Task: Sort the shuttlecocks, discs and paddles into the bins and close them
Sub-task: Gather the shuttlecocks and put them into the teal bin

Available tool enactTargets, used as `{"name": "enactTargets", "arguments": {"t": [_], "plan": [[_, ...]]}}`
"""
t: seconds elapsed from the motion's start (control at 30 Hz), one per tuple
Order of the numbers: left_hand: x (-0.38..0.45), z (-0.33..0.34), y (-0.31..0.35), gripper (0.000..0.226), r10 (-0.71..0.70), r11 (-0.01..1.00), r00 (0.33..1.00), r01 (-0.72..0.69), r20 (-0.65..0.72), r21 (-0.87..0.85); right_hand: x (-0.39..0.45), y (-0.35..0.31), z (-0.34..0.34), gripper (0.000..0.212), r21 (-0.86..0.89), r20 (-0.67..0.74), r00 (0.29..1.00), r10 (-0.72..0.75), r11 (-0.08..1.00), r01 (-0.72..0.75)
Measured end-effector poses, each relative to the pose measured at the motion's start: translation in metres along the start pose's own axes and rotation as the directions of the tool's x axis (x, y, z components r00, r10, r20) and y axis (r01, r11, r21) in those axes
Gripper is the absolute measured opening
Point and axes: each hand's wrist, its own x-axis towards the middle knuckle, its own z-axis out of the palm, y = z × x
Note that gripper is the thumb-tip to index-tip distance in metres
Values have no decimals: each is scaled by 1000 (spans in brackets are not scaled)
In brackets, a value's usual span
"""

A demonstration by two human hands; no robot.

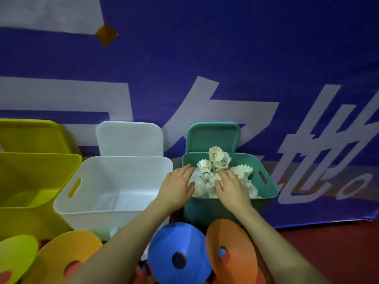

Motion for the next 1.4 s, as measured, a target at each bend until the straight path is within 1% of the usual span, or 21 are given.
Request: {"name": "enactTargets", "arguments": {"t": [0.1, 0.2, 0.3, 0.4, 0.5, 0.7, 0.8, 0.9, 1.0, 1.13, 1.3, 1.4], "plan": [[-46, -21, -24, 50, 29, 1000, 1000, -29, -3, 1, -29, -41, 6, 39, 12, 5, 1000, -21, 1000, 20], [-93, -39, -54, 50, 22, 999, 1000, -22, 1, 29, -59, -87, 18, 37, 49, 21, 999, -29, 998, 28], [-142, -54, -89, 50, 11, 1000, 1000, -11, 20, 3, -88, -135, 32, 35, 66, 39, 997, -69, 996, 66], [-193, -68, -125, 51, 6, 1000, 999, -5, 39, -9, -116, -185, 49, 32, 107, 42, 997, -58, 993, 54], [-241, -84, -159, 49, -11, 999, 999, 10, 51, 34, -143, -237, 62, 32, 126, 60, 997, -53, 991, 45], [-320, -111, -217, 46, -102, 993, 993, 98, 58, 67, -174, -321, 87, 32, 181, 114, 985, -127, 978, 105], [-353, -121, -241, 46, -172, 983, 984, 169, 43, 70, -182, -356, 103, 31, 208, 127, 973, -193, 964, 164], [-384, -129, -263, 44, -255, 965, 967, 255, 3, 66, -189, -390, 120, 29, 274, 136, 954, -266, 936, 222], [-413, -139, -283, 43, -348, 936, 937, 348, -18, 59, -194, -422, 133, 29, 332, 160, 923, -349, 900, 282], [-450, -152, -312, 41, -444, 893, 891, 449, -93, 35, -198, -467, 151, 30, 377, 190, 858, -476, 843, 384], [-496, -162, -357, 43, -595, 800, 792, 600, -141, -4, -206, -528, 174, 31, 433, 214, 771, -600, 766, 476], [-520, -168, -391, 44, -648, 756, 748, 655, -142, -5, -211, -566, 190, 33, 435, 226, 713, -664, 723, 536]]}}
